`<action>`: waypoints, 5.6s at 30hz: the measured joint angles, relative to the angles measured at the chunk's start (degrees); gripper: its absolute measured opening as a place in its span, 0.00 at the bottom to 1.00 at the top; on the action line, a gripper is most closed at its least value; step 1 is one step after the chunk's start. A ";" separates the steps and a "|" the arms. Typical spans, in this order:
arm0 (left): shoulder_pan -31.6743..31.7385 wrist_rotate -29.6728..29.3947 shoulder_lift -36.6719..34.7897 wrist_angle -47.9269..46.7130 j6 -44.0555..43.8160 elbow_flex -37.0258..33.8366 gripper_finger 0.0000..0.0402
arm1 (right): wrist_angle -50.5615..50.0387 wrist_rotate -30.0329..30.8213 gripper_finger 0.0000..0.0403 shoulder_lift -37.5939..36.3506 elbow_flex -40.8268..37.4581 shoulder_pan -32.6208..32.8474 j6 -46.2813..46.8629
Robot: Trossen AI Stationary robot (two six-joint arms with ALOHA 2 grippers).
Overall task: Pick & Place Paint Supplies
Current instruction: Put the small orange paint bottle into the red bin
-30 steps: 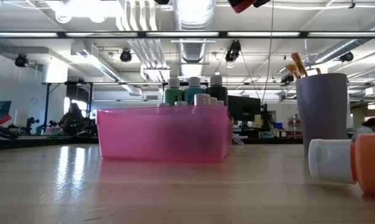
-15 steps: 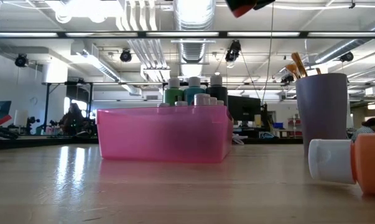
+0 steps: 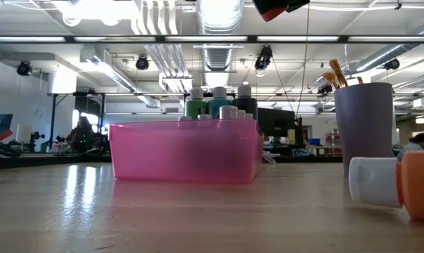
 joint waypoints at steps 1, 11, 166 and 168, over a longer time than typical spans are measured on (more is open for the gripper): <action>0.00 -0.27 0.00 -0.01 0.00 0.00 0.43 | 0.00 0.06 0.30 0.00 0.00 -0.02 0.01; 0.04 -1.18 0.00 0.07 0.10 0.00 0.30 | -0.08 -0.05 0.35 0.00 0.00 0.02 3.73; -11.58 -18.62 -9.94 -35.73 -49.65 -12.39 0.43 | -38.80 -1.11 0.02 11.67 11.41 22.60 67.87; -11.58 -18.62 -9.94 -35.44 -49.65 -13.47 0.43 | -38.82 -3.11 0.02 13.98 11.77 22.72 71.00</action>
